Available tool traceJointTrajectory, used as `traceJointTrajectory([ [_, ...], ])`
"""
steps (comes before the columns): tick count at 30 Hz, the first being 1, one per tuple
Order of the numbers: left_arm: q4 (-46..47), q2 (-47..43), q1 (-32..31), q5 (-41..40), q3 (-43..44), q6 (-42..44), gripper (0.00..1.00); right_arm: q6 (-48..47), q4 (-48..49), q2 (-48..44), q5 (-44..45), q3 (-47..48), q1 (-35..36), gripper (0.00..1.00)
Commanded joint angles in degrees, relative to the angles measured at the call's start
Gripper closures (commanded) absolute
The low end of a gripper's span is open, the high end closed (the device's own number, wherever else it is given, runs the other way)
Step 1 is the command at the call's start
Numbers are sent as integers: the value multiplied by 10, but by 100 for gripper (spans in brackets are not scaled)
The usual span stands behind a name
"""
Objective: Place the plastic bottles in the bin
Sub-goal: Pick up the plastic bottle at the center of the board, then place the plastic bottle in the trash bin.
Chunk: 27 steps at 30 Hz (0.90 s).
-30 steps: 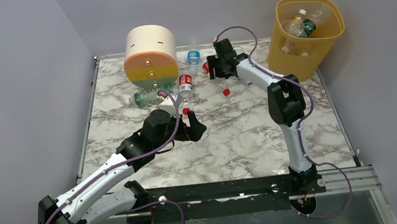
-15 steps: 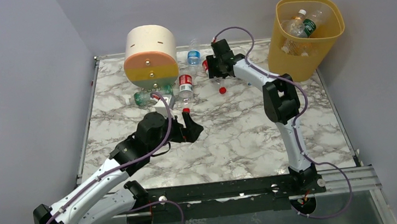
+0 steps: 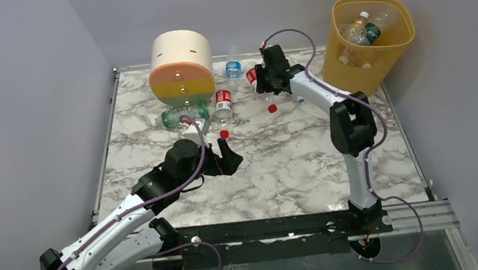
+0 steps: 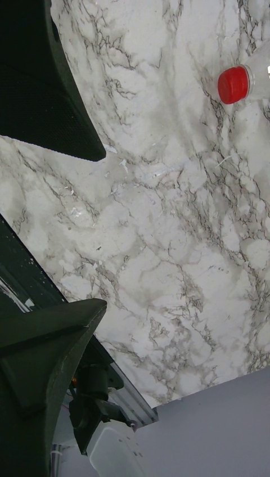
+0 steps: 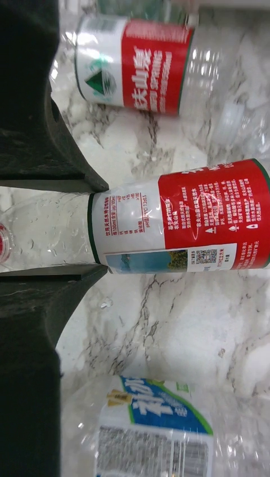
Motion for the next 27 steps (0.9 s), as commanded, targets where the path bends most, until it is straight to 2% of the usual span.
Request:
traceJointTrajectory([
  [1,7,-5,1,-13,4,2,1,-1,14,-118,-12,-13,2,60],
  [7,13,7,1,-13,13,12,1,-10,-14,-196,-23,29,1,60],
  [15,32,33,1,1,13,16,1,-34,-43,-257,23,118,-24,60],
  [22,48,58,1,9,20,21,1,1,-102,-240,-33,236,-162,60],
  [27,57,73,1,14,22,22,1,35,-94,-258,-55,232,-265,60],
])
